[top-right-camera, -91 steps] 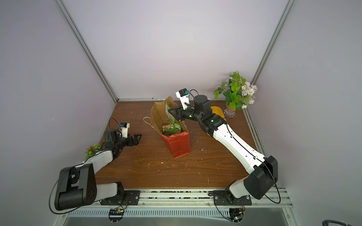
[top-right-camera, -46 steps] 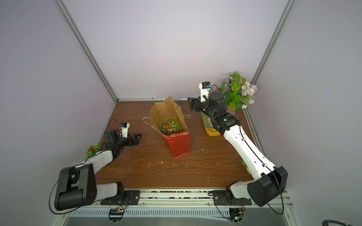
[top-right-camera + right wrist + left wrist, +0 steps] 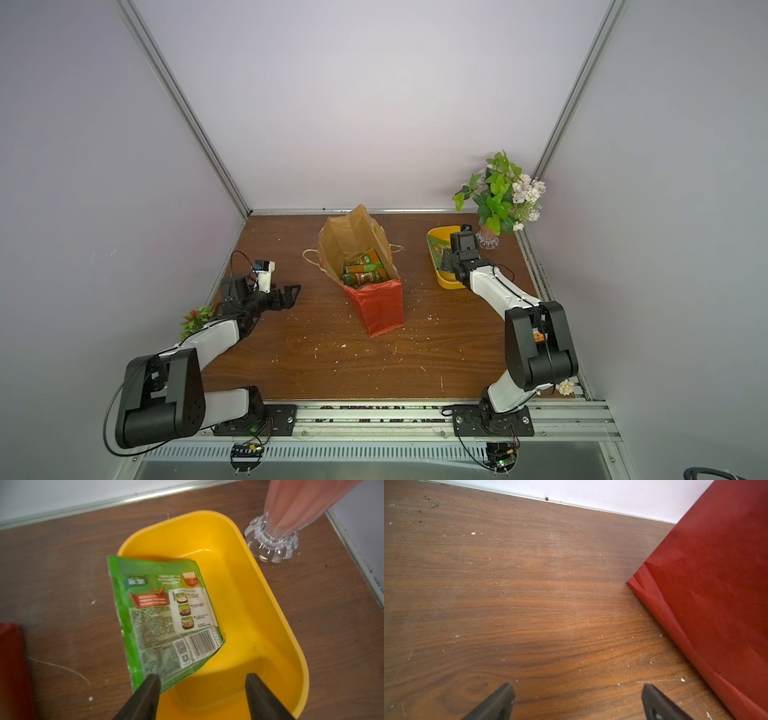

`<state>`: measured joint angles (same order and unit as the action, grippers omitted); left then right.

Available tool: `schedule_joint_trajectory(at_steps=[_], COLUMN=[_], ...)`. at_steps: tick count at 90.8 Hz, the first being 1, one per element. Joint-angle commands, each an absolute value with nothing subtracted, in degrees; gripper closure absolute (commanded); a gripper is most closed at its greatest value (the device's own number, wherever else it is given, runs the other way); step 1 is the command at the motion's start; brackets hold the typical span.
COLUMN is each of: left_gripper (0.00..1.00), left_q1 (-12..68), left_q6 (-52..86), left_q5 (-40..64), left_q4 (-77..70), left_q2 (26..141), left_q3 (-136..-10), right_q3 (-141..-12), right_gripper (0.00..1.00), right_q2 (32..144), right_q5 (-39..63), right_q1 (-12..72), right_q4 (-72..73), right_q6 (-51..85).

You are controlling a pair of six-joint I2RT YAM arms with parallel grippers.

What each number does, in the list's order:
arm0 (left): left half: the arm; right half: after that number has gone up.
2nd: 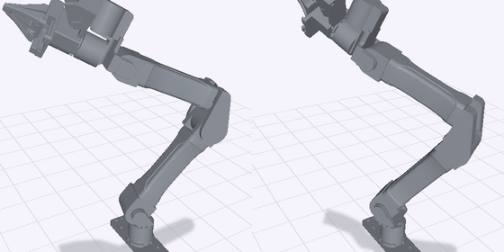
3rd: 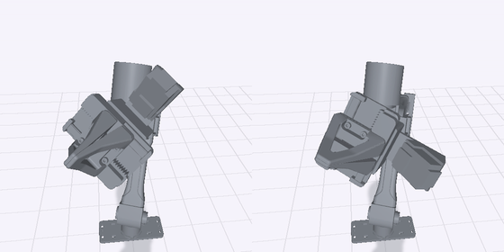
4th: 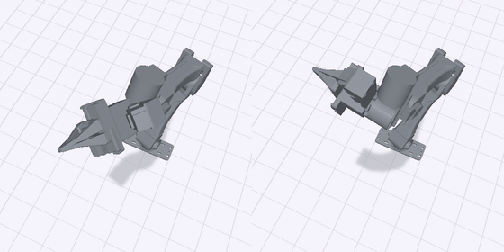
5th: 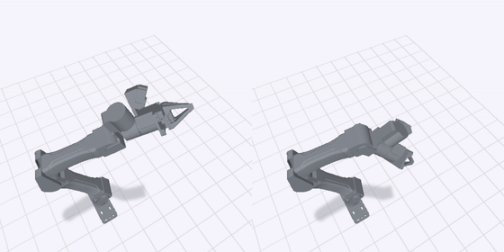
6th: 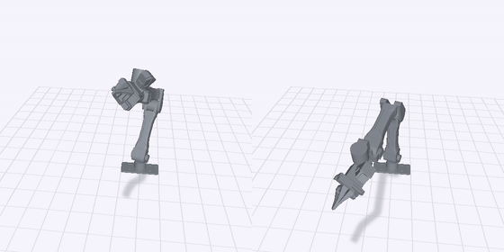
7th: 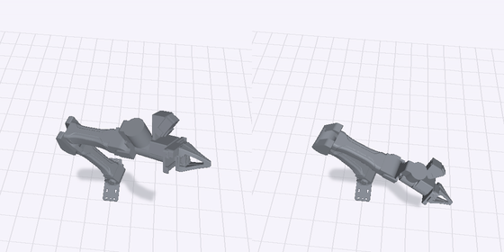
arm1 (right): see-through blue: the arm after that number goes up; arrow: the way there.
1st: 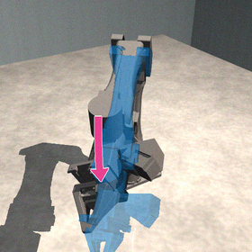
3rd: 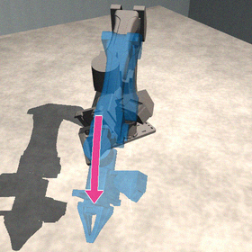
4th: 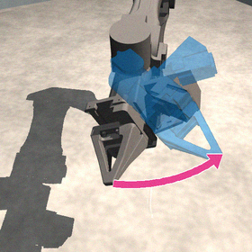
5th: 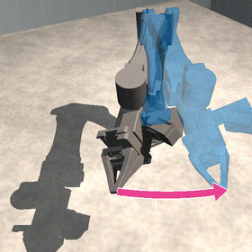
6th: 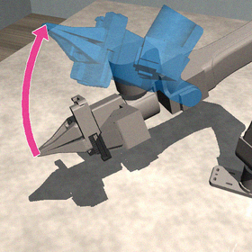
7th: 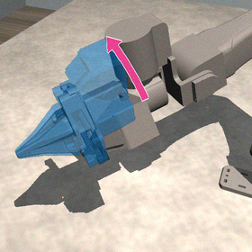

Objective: Place the condiment packets inside the bag
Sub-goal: Adjust the storage box at the center of the board.

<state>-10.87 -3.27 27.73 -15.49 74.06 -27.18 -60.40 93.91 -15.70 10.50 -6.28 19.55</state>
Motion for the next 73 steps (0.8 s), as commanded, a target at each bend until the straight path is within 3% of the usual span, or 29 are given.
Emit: schedule_joint_trajectory(at_steps=[1,25,73], left_gripper=[0.01,0.01,0.01], left_q1=[-11.4,-11.4,-11.4], left_q6=[-4.0,-3.9,-3.9], left_q5=[28.2,28.2,28.8], left_q4=[-15.7,-15.9,-15.7], left_q2=[73.8,74.1,73.2], left_q3=[-27.2,-27.3,-26.9], right_q3=[-61.1,-60.2,-41.0], right_gripper=[0.33,0.37,0.45], right_q2=[96.7,100.0,83.4], right_q5=[-19.3,-14.8,5.9], right_q1=[9.7,9.1,12.8], right_q4=[-3.7,-5.0,12.0], right_q6=[19.5,20.6,35.9])
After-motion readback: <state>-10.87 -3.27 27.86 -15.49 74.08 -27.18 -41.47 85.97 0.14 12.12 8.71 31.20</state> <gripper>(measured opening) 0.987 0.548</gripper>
